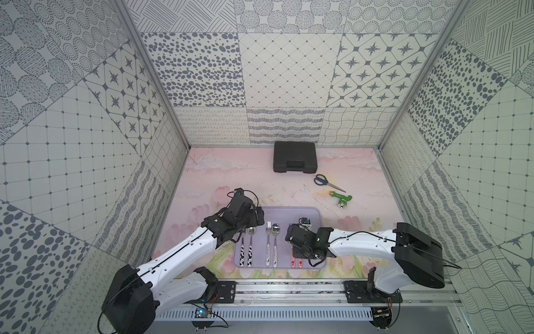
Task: Set the spoon and fork side by side
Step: Place the spoon on the tray.
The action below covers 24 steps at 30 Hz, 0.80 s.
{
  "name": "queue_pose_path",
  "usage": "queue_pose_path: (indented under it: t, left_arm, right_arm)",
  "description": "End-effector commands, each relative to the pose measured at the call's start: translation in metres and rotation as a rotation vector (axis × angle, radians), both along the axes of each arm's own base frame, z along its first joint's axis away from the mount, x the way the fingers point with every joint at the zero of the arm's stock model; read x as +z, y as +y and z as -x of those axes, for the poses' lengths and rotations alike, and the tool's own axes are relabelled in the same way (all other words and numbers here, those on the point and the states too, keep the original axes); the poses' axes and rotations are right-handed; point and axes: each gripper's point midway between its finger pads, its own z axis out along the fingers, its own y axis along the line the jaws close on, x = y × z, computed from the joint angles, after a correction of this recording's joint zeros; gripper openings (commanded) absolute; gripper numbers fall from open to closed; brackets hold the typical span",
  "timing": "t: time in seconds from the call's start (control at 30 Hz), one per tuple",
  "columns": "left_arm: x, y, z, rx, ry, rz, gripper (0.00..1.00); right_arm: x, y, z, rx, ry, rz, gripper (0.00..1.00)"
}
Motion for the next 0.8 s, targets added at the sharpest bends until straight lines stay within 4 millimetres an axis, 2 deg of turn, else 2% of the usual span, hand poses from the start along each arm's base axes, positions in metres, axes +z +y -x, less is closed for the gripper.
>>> queue_pose_path:
  t: [0.0,0.2,0.77]
  left_arm:
    - [0.001,0.001,0.001,0.006,0.005,0.019,1.00]
    - [0.001,0.001,0.001,0.007,0.005,0.018,1.00]
    - [0.000,0.003,0.000,0.013,0.004,0.006,1.00]
  right_arm:
    - [-0.005,0.002,0.002,-0.009,0.013,0.008,0.00]
    - [-0.004,0.002,0.002,-0.010,0.010,0.006,0.00]
    - [0.009,-0.006,-0.003,-0.024,-0.043,-0.008,0.25]
